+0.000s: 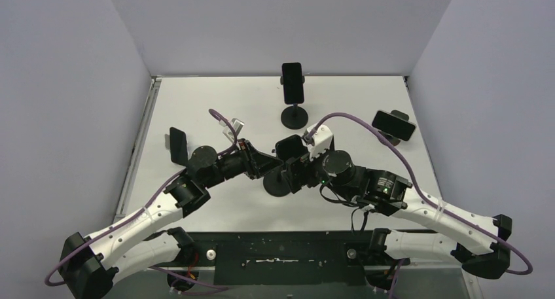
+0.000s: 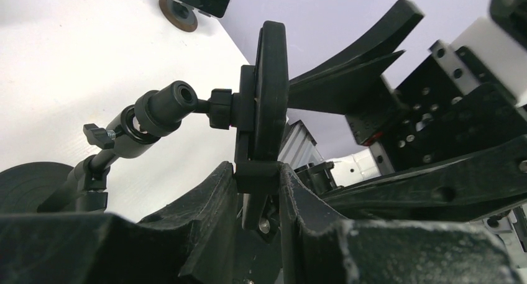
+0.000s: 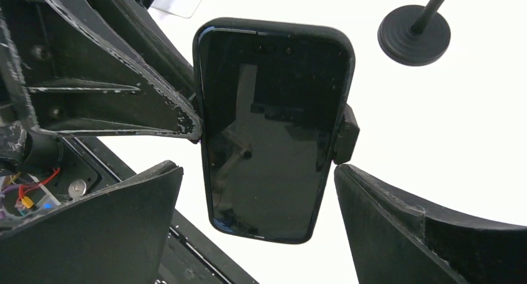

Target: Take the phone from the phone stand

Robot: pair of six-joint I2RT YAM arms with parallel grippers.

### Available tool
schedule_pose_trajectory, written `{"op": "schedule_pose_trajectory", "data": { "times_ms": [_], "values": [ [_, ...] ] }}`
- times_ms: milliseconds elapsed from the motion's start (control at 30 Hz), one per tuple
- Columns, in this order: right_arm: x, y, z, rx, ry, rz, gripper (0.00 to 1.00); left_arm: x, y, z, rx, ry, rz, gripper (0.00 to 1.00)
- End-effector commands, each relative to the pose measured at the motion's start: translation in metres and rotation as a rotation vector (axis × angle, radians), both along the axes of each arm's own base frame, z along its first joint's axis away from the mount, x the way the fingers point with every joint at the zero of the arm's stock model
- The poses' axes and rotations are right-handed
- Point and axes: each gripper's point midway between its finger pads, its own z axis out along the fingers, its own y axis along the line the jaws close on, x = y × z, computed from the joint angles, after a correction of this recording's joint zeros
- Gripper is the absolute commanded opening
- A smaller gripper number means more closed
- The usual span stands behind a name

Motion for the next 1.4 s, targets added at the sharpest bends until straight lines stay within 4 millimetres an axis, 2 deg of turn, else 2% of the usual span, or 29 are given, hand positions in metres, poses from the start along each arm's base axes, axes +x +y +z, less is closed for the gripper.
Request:
{"op": "schedule_pose_trajectory", "data": {
  "times_ms": [0, 167, 300, 467, 733, 1100, 1367],
  "values": [
    [0.002, -0.01, 0.043, 0.065, -0.043, -0.026, 1.0, 0.007, 0.004, 0.003, -0.003, -0.018, 0.043, 0.0],
    [0.017, -0.022, 0.085, 0.187, -0.093, -0.162, 1.0, 0.007, 0.006, 0.002, 0.004, -0.015, 0.05, 0.0],
    [0.033, -0.011, 0.095, 0.201, -0.082, -0.206, 1.0, 0.006, 0.007, 0.0, 0.006, -0.01, 0.053, 0.0],
    [0.051, 0.006, 0.086, 0.188, -0.028, -0.158, 1.0, 0.006, 0.008, -0.004, 0.011, -0.002, 0.056, 0.0],
    [0.048, 0.027, 0.075, 0.168, 0.012, -0.069, 1.0, 0.008, 0.007, -0.005, 0.013, -0.001, 0.058, 0.0],
    [0.052, 0.02, 0.053, 0.065, 0.041, -0.124, 0.98, 0.007, 0.008, -0.009, 0.014, 0.003, 0.06, 0.0],
    [0.044, 0.027, 0.047, 0.032, 0.044, -0.127, 0.96, 0.007, 0.009, -0.009, 0.008, 0.003, 0.06, 0.0]
  ]
}}
